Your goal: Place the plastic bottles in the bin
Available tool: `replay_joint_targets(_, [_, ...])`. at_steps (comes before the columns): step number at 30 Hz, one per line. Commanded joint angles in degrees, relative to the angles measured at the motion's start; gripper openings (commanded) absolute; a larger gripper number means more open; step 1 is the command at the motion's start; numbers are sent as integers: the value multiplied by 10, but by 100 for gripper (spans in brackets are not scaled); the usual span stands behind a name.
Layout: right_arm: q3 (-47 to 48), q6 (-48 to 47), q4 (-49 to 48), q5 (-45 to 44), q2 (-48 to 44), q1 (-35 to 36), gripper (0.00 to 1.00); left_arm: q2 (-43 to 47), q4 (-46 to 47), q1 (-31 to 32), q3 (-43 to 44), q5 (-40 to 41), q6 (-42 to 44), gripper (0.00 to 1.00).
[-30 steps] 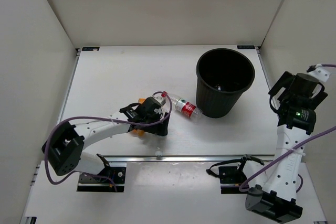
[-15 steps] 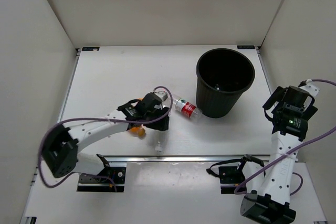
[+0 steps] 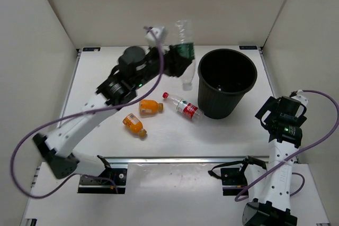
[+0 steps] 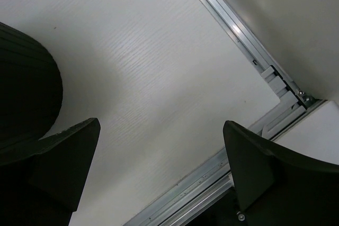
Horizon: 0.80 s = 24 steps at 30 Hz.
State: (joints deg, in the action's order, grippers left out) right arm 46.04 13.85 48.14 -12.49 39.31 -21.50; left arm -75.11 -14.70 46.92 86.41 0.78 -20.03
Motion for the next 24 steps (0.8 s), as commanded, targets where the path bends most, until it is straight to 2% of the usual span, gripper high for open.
replay_joint_targets(1, [5,7,-11,11,-20,15,99,-130,75,12,92,-10,27,63])
replay_joint_targets(2, [7,8,-9,12,-18,15,99,-153,80,23,113,-10,29,64])
replay_joint_targets(4, [6,11,-2,15,-25,24,99,-234,76,31,212,0,30,65])
replay_joint_targets(7, [1,10,-3,24,-32,27,99,-333,27,38,346,-5,21,68])
replay_joint_targets(8, [1,14,2,23,-35,26,99,-359,6,39,380,-16,20,73])
replay_joint_targets(9, [1,8,1,15,-37,28,99,-370,-7,43,399,-17,18,83])
replay_joint_targets(10, [4,8,5,9,-40,25,99,-379,-12,47,410,-24,21,84])
replay_joint_targets(11, [8,5,12,6,-39,27,99,-380,-13,54,410,-14,24,87])
replay_joint_targets(12, [16,6,13,-2,-39,25,99,-377,-11,56,409,-9,28,96])
replay_joint_targets(13, [22,8,20,-9,-35,26,100,-368,-11,63,403,-9,35,99])
replay_joint_targets(18, [46,-3,33,-32,-36,26,99,-301,-38,62,366,11,41,99])
replay_joint_targets(20, [61,-8,35,-52,-37,28,100,-255,-63,53,320,27,36,99])
replay_joint_targets(23, [104,-22,49,-84,-26,29,99,-155,-88,29,175,72,16,99])
replay_joint_targets(24, [127,-24,47,-96,-26,35,99,-106,-87,15,103,89,1,99])
